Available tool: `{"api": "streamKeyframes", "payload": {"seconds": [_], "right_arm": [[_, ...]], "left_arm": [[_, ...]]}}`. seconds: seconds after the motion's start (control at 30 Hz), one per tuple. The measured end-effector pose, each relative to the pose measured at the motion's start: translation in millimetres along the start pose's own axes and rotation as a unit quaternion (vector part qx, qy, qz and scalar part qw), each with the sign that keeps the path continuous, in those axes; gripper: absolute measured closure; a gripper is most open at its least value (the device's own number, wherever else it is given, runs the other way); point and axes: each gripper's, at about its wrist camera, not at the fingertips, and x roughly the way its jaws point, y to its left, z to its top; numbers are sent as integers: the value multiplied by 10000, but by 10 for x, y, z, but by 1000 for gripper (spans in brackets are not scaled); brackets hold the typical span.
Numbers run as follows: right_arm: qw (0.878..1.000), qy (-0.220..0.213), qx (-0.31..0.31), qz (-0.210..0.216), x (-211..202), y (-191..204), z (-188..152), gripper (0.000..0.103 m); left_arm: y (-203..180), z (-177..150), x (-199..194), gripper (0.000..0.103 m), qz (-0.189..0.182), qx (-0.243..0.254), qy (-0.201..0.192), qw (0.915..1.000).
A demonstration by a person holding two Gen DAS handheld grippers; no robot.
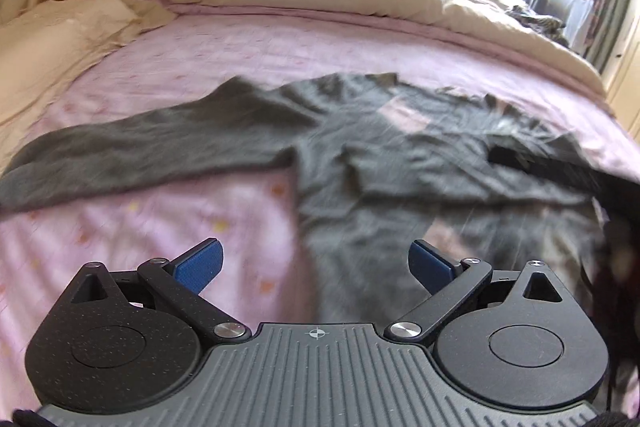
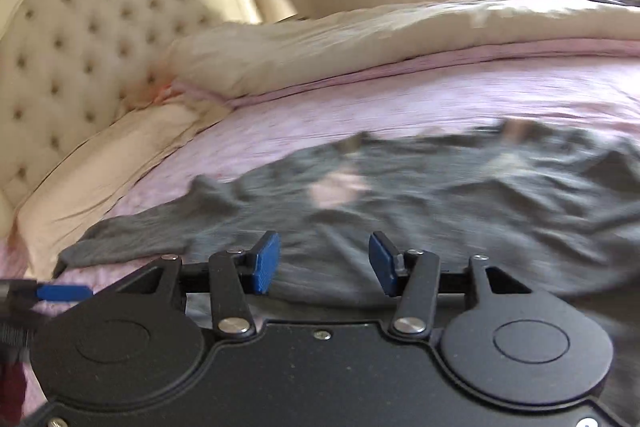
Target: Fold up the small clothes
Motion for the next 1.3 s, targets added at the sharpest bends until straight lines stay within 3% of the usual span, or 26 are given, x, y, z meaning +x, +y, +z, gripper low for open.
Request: {"api": "streamKeyframes", "payload": {"seconds": [0.17,0.27,0.47,0.57,0.63,0.7,0.73,0.8,0.83,1.03,1.3], "right_arm": [[9992,-61,178,-349,-260,-301,-129,43],[9989,-3,104,-456,-344,-366,-257,42],[9976,150,-267,-624,-305,-325,-531,38],[9973,39,-387,-623,-289,-301,-674,33],[9969,4,-456,-648,-297,-276,-667,27],[9968,31,-472,-642,-279,-278,-684,20],[9968,52,-471,-643,-269,-280,-681,20],[9968,71,-479,-637,-261,-280,-682,19],[9968,71,-490,-630,-259,-276,-685,18],[9968,88,-504,-613,-247,-273,-691,15],[9967,100,-520,-608,-238,-265,-701,13]], "left_arm": [[-228,216,311,3,-199,200,8,9996],[-319,290,570,16,-301,248,206,9990],[-259,379,955,21,-291,-71,508,9983],[-208,401,992,21,-400,-317,447,9977],[-198,423,1006,36,-395,-430,367,9976],[-221,458,1015,65,-293,-438,306,9981],[-240,482,1032,70,-302,-394,315,9983],[-262,507,1030,95,-338,-325,277,9985],[-269,513,1003,99,-352,-307,195,9987],[-196,571,764,99,-300,-226,-256,9990],[40,583,872,99,179,-286,-216,9992]]}}
